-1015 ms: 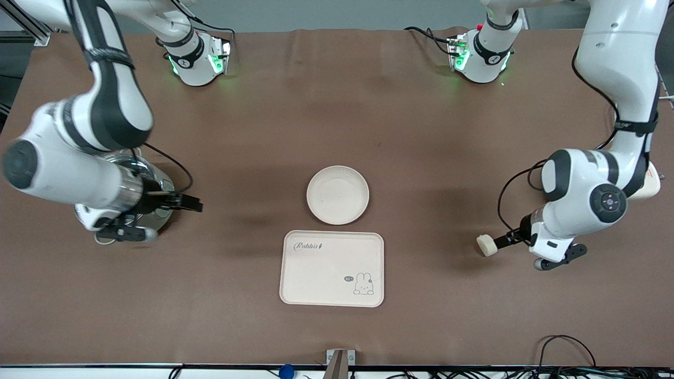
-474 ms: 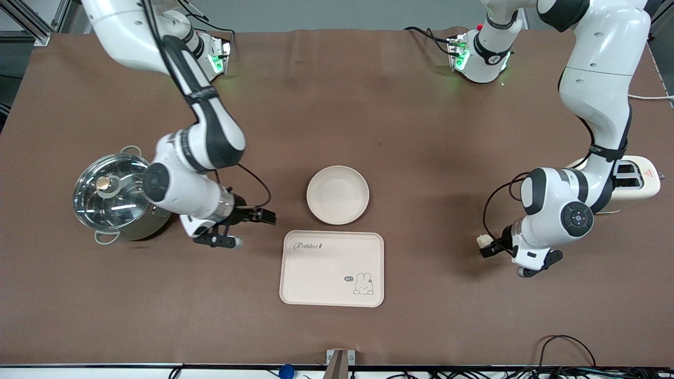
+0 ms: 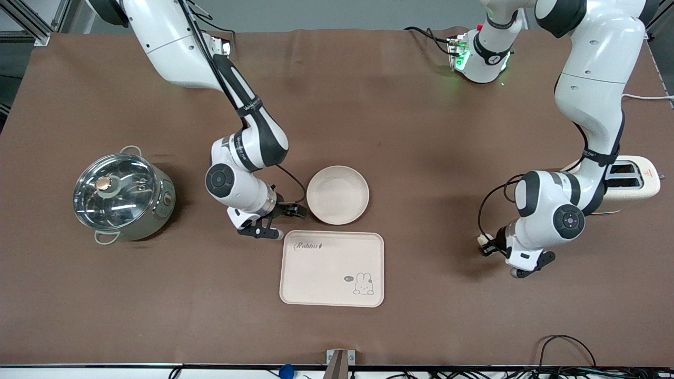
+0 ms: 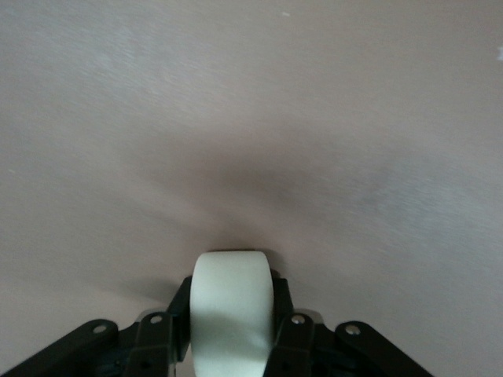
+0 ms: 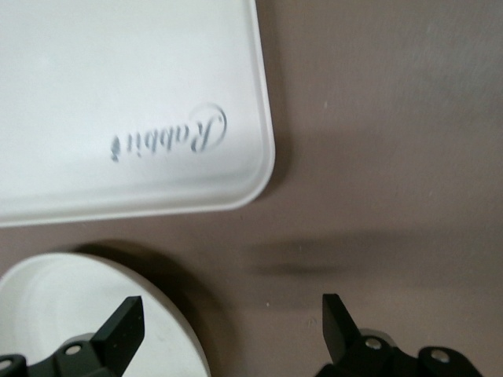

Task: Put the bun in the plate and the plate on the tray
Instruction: 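Lower the bun onto the white plate with the left gripper and release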

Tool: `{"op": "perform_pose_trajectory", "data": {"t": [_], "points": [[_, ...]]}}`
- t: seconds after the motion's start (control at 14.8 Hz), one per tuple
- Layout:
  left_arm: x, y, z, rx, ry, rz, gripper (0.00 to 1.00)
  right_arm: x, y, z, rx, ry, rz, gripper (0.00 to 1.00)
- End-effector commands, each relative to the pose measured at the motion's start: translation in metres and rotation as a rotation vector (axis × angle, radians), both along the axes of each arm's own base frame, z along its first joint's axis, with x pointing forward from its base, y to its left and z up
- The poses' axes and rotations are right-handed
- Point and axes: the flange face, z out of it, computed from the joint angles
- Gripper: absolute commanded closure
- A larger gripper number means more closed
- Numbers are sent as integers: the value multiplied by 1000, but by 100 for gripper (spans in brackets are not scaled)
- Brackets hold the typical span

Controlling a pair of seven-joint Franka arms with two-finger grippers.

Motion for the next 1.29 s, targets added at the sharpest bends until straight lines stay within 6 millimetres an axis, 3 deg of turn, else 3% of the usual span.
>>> {"op": "perform_pose_trajectory", "data": {"t": [0.0,0.2,0.34,0.61,0.88,1.08,1.22], "points": [[-3,-42,11,-35,9,53,57,-34,32,12,10,-19,21,0],[-16,-93,30,-46,51,123,59,-58,44,2,0,-34,19,0],[-30,-142,45,-68,80,189,59,-75,46,0,-6,-45,31,0],[-63,-227,61,-119,134,302,59,-81,41,0,-13,-37,39,0],[-105,-305,59,-114,172,359,59,-89,44,-5,-18,-37,43,0],[-130,-349,47,-139,178,400,56,-87,44,-9,-15,-70,33,0],[-138,-362,38,-155,173,429,56,-86,44,-14,-16,-81,29,0]]}}
